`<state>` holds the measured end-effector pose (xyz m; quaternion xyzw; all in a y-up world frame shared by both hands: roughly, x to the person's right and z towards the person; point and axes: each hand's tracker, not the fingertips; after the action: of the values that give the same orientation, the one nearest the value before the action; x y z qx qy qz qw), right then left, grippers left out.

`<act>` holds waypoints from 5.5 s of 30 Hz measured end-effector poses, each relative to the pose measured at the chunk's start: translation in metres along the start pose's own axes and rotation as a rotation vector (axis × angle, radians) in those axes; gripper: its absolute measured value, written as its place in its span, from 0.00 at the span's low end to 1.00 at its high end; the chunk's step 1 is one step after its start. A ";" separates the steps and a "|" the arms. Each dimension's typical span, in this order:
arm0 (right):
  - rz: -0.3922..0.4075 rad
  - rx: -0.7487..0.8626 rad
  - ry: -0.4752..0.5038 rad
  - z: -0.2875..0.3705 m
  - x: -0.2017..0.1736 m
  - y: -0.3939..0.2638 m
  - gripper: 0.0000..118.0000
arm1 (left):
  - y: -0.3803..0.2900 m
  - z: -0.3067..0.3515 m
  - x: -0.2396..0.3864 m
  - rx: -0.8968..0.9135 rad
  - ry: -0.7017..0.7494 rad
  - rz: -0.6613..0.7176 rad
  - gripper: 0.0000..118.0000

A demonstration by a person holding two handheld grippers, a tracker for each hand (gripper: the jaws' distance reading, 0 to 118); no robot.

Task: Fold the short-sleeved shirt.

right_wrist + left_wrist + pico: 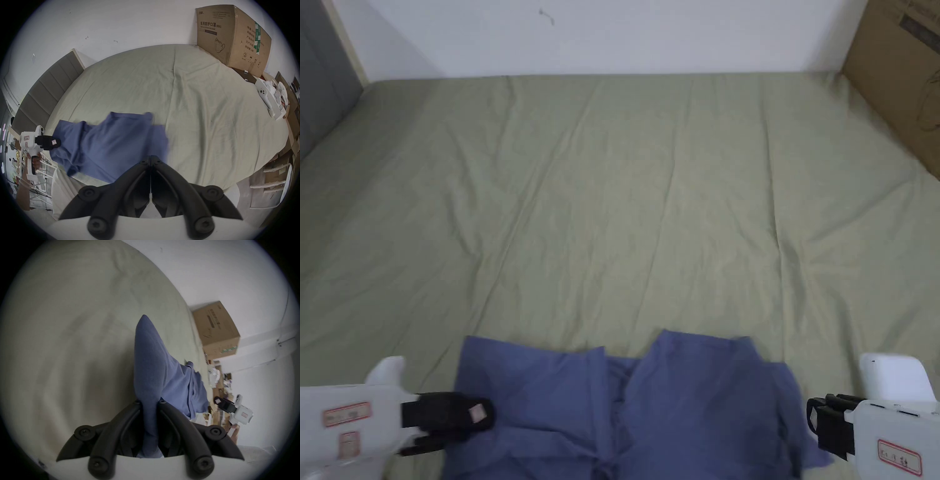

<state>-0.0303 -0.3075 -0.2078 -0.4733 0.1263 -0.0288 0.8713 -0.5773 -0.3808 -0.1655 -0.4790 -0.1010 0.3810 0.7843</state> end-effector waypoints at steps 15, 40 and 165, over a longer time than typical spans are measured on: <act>-0.046 0.027 0.050 0.003 0.016 -0.009 0.00 | 0.005 0.038 0.157 0.085 0.198 -0.075 0.08; -0.219 0.050 0.046 0.003 0.075 -0.025 0.00 | -0.014 -0.109 0.244 -0.080 0.067 -0.248 0.38; 0.109 0.314 0.134 0.036 -0.077 0.080 0.00 | 0.013 0.091 0.211 0.580 0.705 -0.483 0.00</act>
<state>-0.1008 -0.2212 -0.2405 -0.3211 0.2035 -0.0324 0.9244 -0.4864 -0.1700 -0.1726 -0.3043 0.1714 0.0170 0.9369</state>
